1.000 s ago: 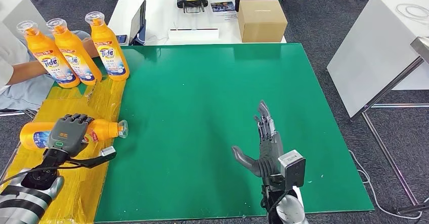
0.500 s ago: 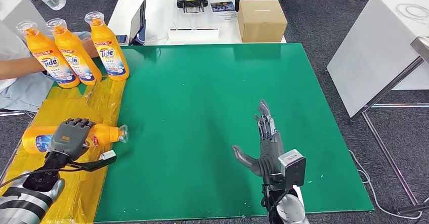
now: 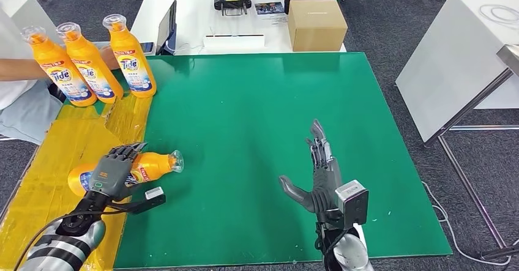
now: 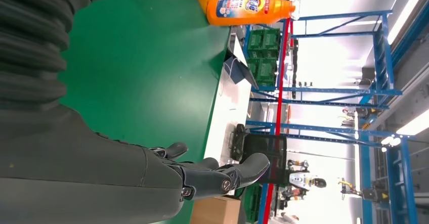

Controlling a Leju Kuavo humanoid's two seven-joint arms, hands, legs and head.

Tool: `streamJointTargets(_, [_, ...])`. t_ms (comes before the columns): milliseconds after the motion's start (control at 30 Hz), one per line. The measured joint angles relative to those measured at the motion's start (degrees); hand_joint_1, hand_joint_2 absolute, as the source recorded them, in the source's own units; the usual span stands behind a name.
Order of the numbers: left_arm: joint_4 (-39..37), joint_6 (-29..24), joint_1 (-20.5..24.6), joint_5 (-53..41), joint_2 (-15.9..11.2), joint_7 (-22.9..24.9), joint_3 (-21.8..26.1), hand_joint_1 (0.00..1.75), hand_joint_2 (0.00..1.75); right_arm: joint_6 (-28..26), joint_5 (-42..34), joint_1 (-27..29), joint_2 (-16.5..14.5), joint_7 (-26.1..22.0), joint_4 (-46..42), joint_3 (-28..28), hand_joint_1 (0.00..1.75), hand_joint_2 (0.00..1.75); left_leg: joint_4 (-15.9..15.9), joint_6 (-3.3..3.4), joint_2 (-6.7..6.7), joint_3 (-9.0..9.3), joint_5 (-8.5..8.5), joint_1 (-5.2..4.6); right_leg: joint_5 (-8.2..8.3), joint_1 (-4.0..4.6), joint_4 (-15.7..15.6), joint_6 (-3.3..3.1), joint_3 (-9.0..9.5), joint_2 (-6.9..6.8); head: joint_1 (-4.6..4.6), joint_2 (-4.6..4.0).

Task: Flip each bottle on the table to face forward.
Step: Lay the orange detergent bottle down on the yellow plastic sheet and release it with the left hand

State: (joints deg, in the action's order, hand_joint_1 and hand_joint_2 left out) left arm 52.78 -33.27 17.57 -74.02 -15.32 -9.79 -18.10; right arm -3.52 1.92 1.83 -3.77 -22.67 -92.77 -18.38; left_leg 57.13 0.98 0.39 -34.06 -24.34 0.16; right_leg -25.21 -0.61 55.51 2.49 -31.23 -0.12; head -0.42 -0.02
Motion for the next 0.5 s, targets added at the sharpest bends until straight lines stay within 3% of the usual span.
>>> streamJointTargets(500, [-0.06,-1.53,-0.68,0.83,2.77,-0.74,-0.26,0.00,1.75,-0.25,-0.04,-0.25,0.34,0.00,0.10,-0.01,0.00,1.75,0.00,0.00,-0.01,0.00,0.00,0.00,0.00,0.00,0.00,0.00,0.02,0.00,0.01,0.00])
